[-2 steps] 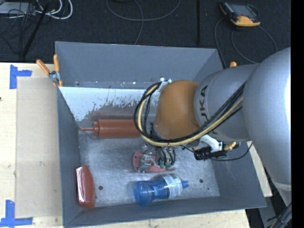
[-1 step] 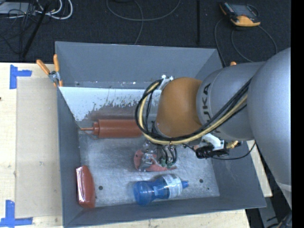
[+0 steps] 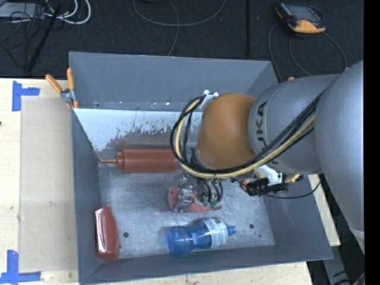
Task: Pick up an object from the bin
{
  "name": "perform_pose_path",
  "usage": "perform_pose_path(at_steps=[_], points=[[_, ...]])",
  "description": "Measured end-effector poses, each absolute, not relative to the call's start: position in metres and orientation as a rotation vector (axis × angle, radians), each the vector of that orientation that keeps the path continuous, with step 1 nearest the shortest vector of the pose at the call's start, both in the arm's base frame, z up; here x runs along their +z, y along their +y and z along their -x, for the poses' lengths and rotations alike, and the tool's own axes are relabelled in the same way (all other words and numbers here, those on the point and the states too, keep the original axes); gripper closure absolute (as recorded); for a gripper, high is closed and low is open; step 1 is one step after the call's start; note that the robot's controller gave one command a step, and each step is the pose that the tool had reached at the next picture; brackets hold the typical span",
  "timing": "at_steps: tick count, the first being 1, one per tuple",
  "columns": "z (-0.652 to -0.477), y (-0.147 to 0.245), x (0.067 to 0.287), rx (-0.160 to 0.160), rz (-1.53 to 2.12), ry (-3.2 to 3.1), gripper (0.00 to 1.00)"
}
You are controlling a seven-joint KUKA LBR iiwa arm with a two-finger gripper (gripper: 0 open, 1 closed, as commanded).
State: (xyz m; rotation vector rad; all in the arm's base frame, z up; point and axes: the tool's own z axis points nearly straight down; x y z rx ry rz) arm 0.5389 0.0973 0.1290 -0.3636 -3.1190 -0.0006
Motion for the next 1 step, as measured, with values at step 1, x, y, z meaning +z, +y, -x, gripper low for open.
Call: perform_pose_path(at_steps=[1], points=[[-0.5392,0.0973,0.1346,-0.002,0.364,-3.121,1.0]])
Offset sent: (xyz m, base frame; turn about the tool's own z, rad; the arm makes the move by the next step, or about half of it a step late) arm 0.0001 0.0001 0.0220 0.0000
